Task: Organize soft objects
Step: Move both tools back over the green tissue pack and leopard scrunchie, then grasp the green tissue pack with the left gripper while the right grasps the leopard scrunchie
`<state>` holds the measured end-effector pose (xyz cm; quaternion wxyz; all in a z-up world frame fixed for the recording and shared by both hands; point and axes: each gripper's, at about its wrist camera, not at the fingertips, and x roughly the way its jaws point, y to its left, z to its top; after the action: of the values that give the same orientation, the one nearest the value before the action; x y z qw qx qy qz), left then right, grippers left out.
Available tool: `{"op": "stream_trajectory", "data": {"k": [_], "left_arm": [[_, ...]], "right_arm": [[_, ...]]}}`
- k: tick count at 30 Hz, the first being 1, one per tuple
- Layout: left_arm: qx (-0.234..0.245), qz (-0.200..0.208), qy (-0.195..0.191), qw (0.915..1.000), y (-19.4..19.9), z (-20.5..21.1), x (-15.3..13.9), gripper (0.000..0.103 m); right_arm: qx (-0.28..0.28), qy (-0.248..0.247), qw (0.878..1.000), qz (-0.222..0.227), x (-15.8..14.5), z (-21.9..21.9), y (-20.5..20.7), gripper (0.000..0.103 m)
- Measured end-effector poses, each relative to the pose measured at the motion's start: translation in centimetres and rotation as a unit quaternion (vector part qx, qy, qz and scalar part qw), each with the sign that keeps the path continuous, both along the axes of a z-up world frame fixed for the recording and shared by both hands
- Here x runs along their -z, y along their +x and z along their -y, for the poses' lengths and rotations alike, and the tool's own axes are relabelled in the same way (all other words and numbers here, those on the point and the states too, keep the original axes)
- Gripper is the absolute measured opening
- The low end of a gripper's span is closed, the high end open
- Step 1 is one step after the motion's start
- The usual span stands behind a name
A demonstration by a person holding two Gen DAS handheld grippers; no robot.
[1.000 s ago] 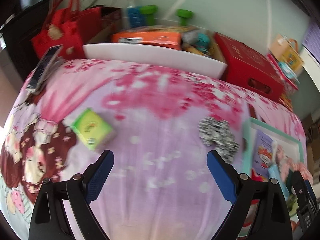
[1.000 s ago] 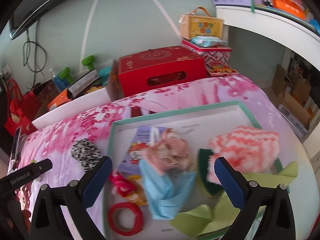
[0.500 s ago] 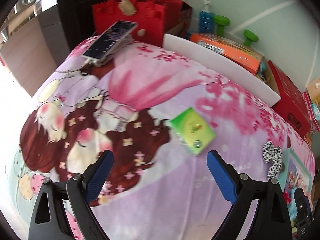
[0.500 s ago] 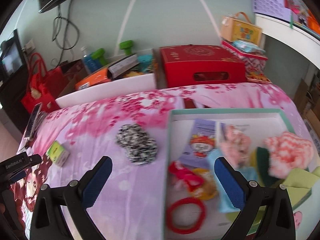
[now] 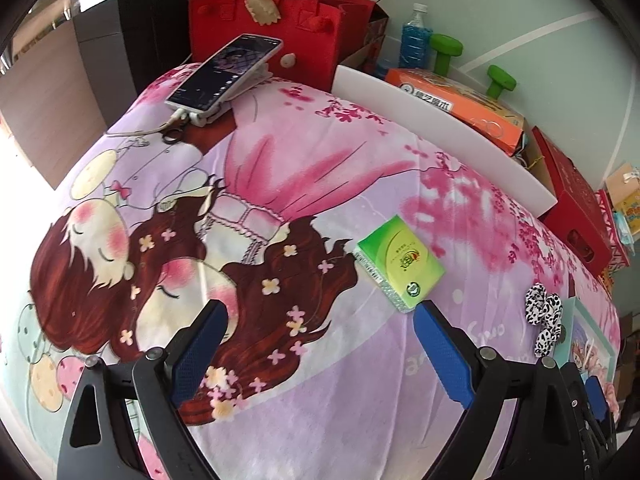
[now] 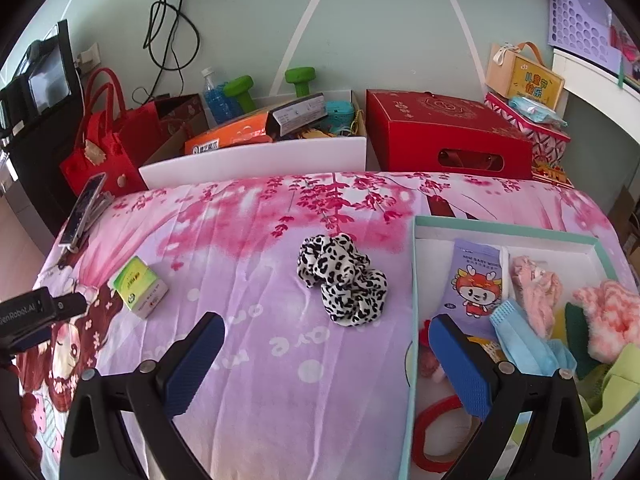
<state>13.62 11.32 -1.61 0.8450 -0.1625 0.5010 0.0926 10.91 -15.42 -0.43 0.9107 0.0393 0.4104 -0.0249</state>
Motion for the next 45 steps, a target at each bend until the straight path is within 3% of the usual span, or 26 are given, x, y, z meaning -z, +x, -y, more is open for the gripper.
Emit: {"op": "stream_trajectory", "data": {"k": [6, 10, 14, 30, 36, 39, 40, 43, 45], "left_arm": [[0.013, 0.020, -0.017, 0.9996, 1.1, 0.6, 0.6, 0.094], [0.033, 0.040, -0.005, 0.9986, 2.0, 1.5, 0.5, 0.102], [0.062, 0.049, 0.009, 0.9968, 3.1, 2.5, 0.4, 0.102], [0.090, 0.021, 0.006, 0.9957, 5.7, 4.1, 3.1, 0.102], [0.093, 0.016, 0.021, 0.9953, 6.1, 4.5, 3.6, 0.102], [0.095, 0.016, 0.014, 0.9953, 6.2, 4.5, 3.7, 0.102], [0.096, 0.017, 0.010, 0.9952, 6.2, 4.5, 3.7, 0.100], [0.106, 0.013, 0.008, 0.9942, 6.3, 4.8, 3.9, 0.079], [0.110, 0.011, 0.010, 0.9938, 6.4, 4.9, 4.0, 0.078]], "right_arm": [[0.021, 0.017, 1.000, -0.011, 0.8, 1.0, 0.5, 0.103], [0.034, 0.022, 0.999, -0.021, 1.3, 1.8, 0.8, 0.103], [0.036, 0.022, 0.999, -0.026, 1.5, 2.3, 1.4, 0.103], [0.008, 0.033, 0.999, -0.033, 3.4, 1.1, 5.4, 0.103], [0.004, 0.028, 0.999, -0.034, 4.0, 0.9, 6.0, 0.090], [0.008, 0.027, 0.999, -0.039, 4.3, 1.0, 6.2, 0.076], [0.009, 0.028, 0.999, -0.040, 4.4, 1.1, 6.2, 0.072], [0.013, 0.022, 0.999, -0.044, 4.6, 1.3, 6.2, 0.060], [0.018, 0.021, 0.999, -0.045, 4.7, 1.6, 6.2, 0.055]]}}
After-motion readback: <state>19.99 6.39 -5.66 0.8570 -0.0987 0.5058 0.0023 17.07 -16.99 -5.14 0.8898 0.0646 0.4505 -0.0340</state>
